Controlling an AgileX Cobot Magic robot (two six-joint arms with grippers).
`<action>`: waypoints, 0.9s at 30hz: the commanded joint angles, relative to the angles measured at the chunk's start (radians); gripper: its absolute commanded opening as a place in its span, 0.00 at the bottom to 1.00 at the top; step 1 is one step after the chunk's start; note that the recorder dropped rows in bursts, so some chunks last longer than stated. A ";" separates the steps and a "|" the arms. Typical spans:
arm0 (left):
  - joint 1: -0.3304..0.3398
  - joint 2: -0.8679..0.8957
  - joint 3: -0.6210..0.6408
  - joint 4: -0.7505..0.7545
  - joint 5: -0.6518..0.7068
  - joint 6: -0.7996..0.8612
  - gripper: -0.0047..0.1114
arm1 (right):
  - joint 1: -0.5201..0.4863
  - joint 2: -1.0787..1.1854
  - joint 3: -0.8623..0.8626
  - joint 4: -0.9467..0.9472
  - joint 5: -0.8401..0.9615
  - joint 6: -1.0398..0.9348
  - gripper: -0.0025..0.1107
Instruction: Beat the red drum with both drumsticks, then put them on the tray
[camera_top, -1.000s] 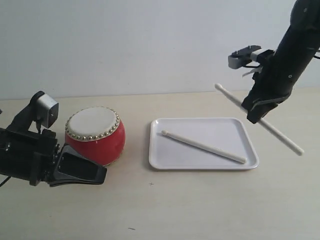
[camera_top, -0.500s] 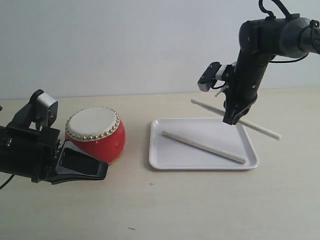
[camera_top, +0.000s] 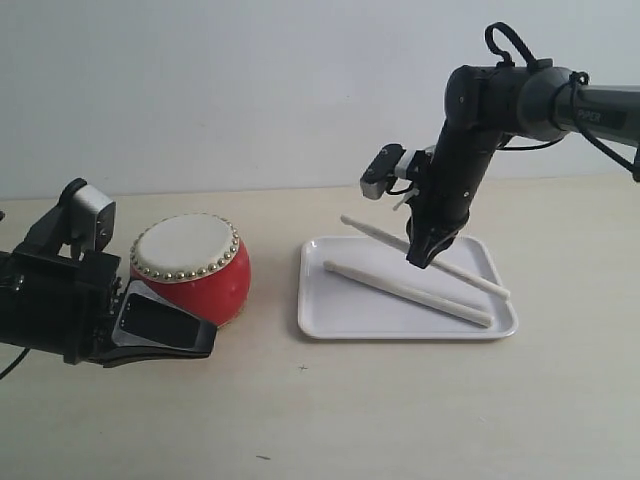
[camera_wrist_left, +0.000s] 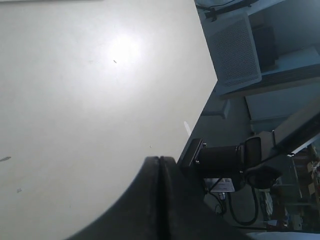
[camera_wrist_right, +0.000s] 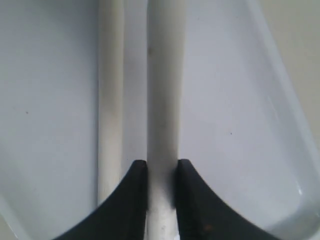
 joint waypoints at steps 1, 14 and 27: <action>0.004 0.002 -0.004 -0.019 0.008 -0.004 0.04 | 0.001 0.004 -0.009 0.047 -0.023 -0.010 0.02; 0.004 0.002 -0.004 -0.023 0.008 -0.004 0.04 | 0.001 0.019 -0.009 0.048 -0.012 -0.010 0.14; 0.004 0.002 -0.004 -0.028 0.008 -0.004 0.04 | 0.001 0.019 -0.007 0.045 -0.019 0.006 0.34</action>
